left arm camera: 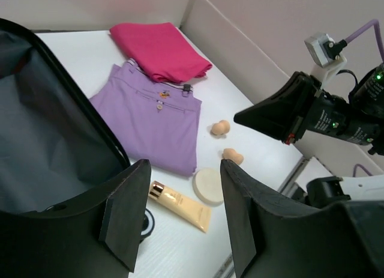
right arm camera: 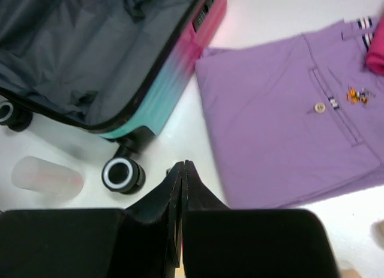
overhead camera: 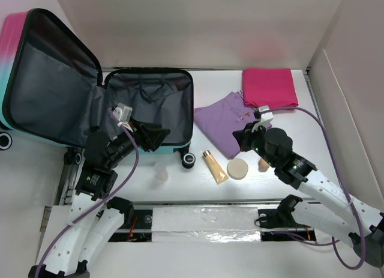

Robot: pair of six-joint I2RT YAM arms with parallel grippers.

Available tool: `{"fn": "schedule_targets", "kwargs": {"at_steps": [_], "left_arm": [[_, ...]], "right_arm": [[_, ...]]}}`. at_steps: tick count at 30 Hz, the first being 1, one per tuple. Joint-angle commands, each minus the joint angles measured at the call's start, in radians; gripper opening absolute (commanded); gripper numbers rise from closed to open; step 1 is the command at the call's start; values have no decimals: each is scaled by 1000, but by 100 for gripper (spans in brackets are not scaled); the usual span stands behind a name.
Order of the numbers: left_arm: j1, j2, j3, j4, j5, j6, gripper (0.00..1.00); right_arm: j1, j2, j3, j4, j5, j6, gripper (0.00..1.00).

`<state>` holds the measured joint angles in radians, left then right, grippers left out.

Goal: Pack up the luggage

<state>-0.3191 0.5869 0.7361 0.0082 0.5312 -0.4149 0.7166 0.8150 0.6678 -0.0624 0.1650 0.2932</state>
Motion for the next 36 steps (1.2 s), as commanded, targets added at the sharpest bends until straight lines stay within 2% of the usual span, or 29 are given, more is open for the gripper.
{"fn": "schedule_targets", "kwargs": {"at_steps": [1,2,4,6,12,16,17,18,21,26,30,34,35,36], "left_arm": [[-12,-22,26,-8,-75,50,48],[-12,-19,31,-45,-94,60,48],[-12,-12,37,-54,-111,68,47],[-12,-19,29,-59,-111,74,47],[-41,-18,42,-70,-148,96,44],[-41,-50,32,-71,-148,100,37],[-41,-50,36,-71,-151,103,35],[-41,-45,36,-70,-149,102,32],[-50,-51,26,-65,-149,102,26],[-61,-64,31,-71,-157,105,13],[-72,-65,25,-74,-172,105,0],[-72,-67,28,-74,-180,102,0],[-72,-67,28,-76,-183,102,0],[-83,-67,28,-79,-189,102,0]], "right_arm": [[18,24,15,-54,21,21,0],[18,27,16,-65,84,47,0],[18,29,15,-126,195,105,9],[1,27,-3,-142,290,133,14],[-106,46,-17,-154,300,205,27],[-157,79,-13,-96,274,189,30],[-167,98,-7,-90,272,184,30],[-193,108,-1,-77,259,182,19],[-226,159,32,-48,214,162,0],[-215,234,64,-65,137,155,0],[-201,233,36,-125,195,178,0],[-302,159,-49,-129,296,254,0],[-372,144,-57,-143,310,292,7],[-411,139,-69,-161,311,314,25]]}}
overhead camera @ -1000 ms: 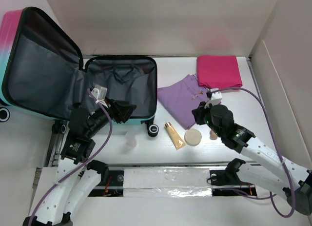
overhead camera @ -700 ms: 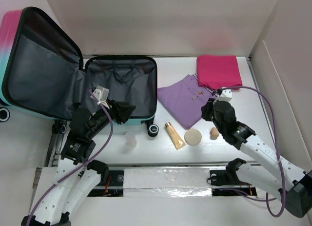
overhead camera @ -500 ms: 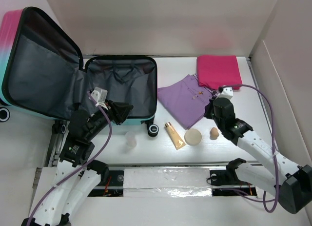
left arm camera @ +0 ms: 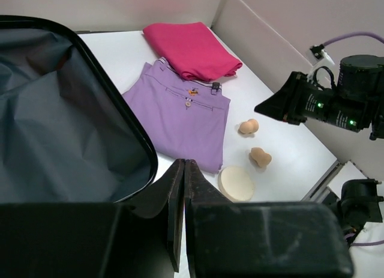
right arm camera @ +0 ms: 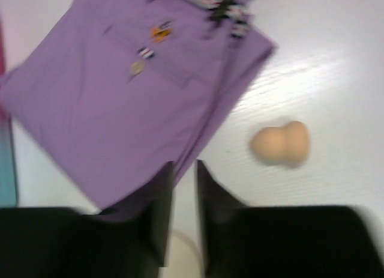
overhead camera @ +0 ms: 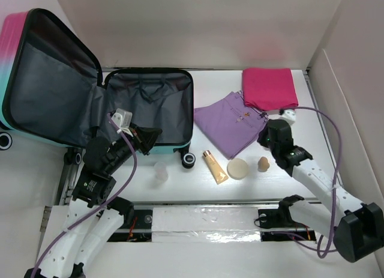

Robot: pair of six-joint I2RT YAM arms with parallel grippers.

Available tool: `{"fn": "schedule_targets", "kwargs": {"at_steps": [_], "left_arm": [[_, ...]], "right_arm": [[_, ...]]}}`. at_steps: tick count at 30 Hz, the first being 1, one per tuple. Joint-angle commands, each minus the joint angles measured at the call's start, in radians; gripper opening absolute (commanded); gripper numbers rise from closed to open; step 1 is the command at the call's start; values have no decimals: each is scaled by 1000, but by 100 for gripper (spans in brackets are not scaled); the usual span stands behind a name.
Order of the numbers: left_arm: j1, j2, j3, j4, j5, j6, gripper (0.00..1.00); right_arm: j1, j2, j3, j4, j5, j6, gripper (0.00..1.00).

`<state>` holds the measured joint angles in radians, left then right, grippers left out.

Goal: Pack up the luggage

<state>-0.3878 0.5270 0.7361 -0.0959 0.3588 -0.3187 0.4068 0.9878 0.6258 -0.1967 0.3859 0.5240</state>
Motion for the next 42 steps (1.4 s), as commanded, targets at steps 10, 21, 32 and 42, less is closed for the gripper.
{"fn": "schedule_targets", "kwargs": {"at_steps": [10,21,32,42], "left_arm": [[-33,-36,29,13,-43,6,27],[-43,-41,31,12,-38,7,31],[-43,-36,31,15,-35,9,31],[-43,-38,28,22,-27,6,31]], "right_arm": [[-333,63,-55,3,-91,96,67],[-411,271,-52,66,-177,116,49],[-433,180,-107,174,-232,88,0],[-167,-59,-3,128,-311,143,0]]}}
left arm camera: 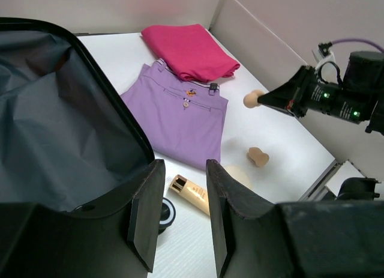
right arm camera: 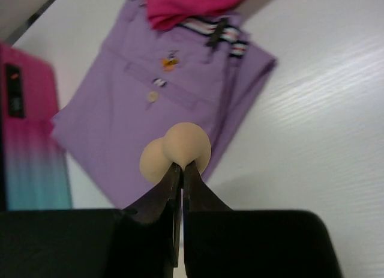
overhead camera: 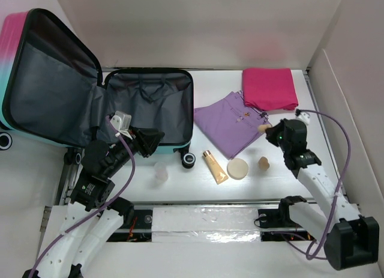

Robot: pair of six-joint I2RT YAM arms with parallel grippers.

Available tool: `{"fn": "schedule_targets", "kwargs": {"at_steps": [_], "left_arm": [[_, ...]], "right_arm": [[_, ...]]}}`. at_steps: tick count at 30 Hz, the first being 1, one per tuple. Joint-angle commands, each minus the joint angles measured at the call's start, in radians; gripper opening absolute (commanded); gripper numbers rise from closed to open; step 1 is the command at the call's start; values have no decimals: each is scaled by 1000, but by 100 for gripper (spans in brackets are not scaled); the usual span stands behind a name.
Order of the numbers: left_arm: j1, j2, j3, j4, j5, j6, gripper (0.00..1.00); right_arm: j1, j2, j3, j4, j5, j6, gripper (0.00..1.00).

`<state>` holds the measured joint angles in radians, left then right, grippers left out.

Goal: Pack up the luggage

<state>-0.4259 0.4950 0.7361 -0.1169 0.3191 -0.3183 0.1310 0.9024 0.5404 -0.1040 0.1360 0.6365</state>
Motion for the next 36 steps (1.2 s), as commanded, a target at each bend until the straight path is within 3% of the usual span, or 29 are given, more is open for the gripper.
{"fn": "schedule_targets", "kwargs": {"at_steps": [1,3,8,9,10,12,13,14,17,19,20,21,23,24,28,32,36], "left_arm": [[-5,-6,26,43,9,5,31],[-5,-9,26,42,2,5,31],[-5,-15,26,37,-15,4,31],[-5,-18,28,37,-21,4,31],[-5,-21,28,36,-25,4,31],[-5,-24,28,33,-34,4,31],[-5,-26,28,33,-35,5,31],[-5,-26,29,31,-35,5,31],[-5,-22,31,31,-31,5,31],[-5,-19,31,31,-26,4,31],[-5,-19,29,33,-26,4,31],[-5,-18,31,33,-20,2,31],[-5,-18,31,36,-15,2,31],[-5,-19,31,36,-15,2,31],[-5,-29,31,34,-21,1,31],[-5,-33,28,40,-15,1,31],[-5,-45,26,42,-17,-1,32]], "right_arm": [[154,61,161,49,-67,38,0],[296,189,258,75,-73,54,0],[487,511,676,188,-148,61,4],[504,564,738,194,-176,58,11],[521,654,797,185,-191,54,32],[541,716,909,168,-203,46,53],[541,731,918,168,-225,43,68],[541,737,917,174,-230,39,71],[529,669,804,194,-187,25,72],[506,609,661,181,-103,22,66],[493,574,611,172,-78,28,56],[466,494,505,144,-38,29,24],[444,405,407,97,34,37,2],[435,312,361,43,75,45,0],[392,96,182,-251,372,101,4],[316,-54,72,-405,352,181,36],[268,-131,23,-464,301,230,59]]}}
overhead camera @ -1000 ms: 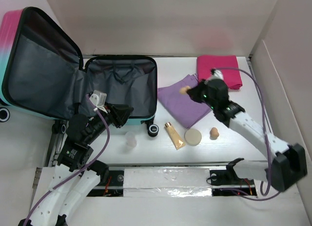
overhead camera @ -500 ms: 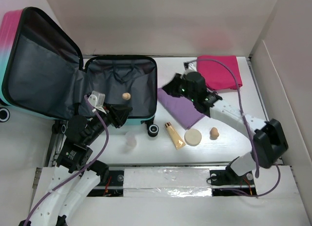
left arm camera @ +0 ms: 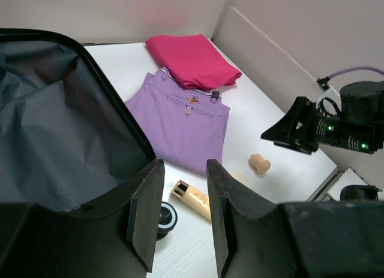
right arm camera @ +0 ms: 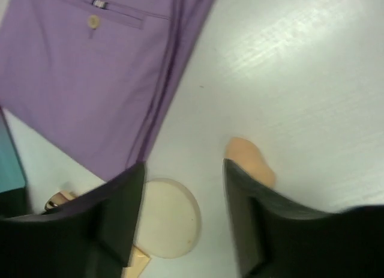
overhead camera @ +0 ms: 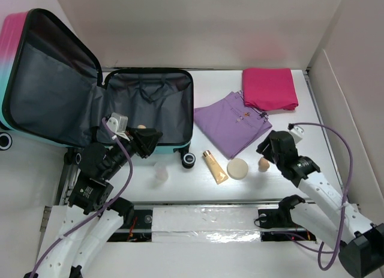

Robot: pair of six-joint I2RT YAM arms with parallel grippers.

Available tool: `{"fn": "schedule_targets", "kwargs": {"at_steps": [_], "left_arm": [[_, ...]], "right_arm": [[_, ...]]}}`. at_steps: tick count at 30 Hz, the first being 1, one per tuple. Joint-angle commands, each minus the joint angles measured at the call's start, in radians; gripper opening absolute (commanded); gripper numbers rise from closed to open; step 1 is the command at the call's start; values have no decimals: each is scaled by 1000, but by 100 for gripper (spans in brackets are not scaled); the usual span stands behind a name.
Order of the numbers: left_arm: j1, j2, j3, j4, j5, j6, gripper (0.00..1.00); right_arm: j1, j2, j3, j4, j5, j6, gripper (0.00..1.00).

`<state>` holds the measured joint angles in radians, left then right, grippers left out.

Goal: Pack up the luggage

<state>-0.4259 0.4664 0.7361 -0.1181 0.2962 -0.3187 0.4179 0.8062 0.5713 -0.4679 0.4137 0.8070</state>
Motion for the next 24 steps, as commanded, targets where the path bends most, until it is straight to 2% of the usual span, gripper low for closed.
{"fn": "schedule_targets", "kwargs": {"at_steps": [1,3,9,13,18,21,24], "left_arm": [[-5,-21,26,43,6,0,32],[-5,-29,26,44,11,0,32],[-5,-55,29,43,3,1,32],[-26,-58,32,37,-20,3,32],[-46,-61,36,32,-25,4,32],[-47,-67,40,23,-37,9,32],[-47,-69,40,21,-42,7,32]], "right_arm": [[-34,-42,-5,-115,30,60,72],[-63,-39,1,-124,31,55,77],[-165,118,22,-94,-90,-31,77],[-232,236,42,-80,-231,-109,71],[-277,388,102,-112,-302,-192,66],[-288,481,113,-97,-363,-216,53],[-288,566,139,-106,-386,-244,35]]}}
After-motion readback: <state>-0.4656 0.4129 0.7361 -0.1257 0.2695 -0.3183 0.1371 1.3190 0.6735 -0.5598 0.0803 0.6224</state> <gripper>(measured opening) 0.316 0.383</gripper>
